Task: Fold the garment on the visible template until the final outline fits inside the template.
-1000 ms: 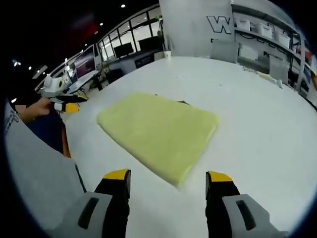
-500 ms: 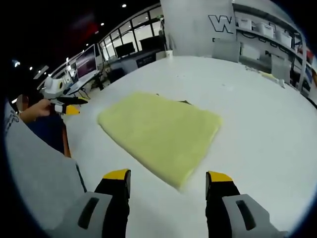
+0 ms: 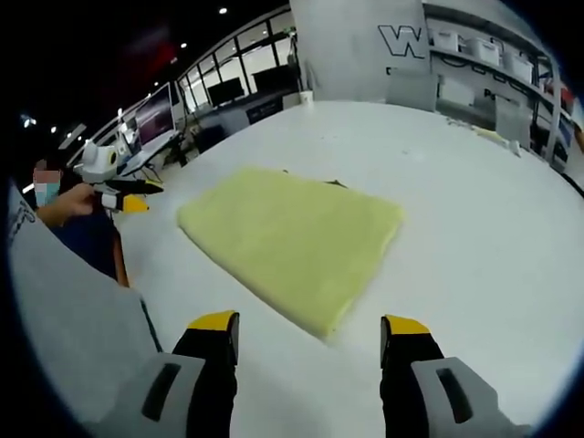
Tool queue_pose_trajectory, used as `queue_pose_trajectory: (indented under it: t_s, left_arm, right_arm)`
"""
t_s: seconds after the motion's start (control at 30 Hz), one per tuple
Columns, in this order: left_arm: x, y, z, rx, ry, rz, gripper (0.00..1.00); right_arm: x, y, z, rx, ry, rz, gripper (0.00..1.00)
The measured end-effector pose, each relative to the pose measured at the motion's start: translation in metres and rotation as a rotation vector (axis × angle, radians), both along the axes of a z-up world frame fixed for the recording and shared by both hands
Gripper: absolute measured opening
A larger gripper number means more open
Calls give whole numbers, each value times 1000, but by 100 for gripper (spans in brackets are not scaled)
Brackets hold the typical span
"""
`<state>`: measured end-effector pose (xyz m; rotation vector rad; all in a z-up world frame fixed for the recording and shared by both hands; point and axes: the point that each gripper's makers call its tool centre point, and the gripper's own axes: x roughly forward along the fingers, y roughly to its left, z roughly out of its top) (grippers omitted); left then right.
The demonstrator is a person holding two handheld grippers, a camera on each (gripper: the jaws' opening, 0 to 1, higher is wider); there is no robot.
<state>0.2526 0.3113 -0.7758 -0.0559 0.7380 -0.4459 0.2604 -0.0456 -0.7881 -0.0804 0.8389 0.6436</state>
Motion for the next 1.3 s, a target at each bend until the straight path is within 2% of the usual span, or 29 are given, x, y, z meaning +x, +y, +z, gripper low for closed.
queue_pose_trajectory:
  t_s: [0.13,0.37,0.7,1.3]
  left_arm:
    - [0,-3,2,3,-1,8,72]
    - [-1,-9,0,-6,3,4,72]
    - [-7,-7,-1,2,7,5,72]
    - [-15,-11,1,-4,13,12,71]
  right_arm:
    - [-2,-2,-1,3,-3,-11,64]
    - [1,-1,5,35,-32,-26,62]
    - [-2,-4,-2,35,-23,-29,62]
    - [-12,-5,5,54,-28,-34,62]
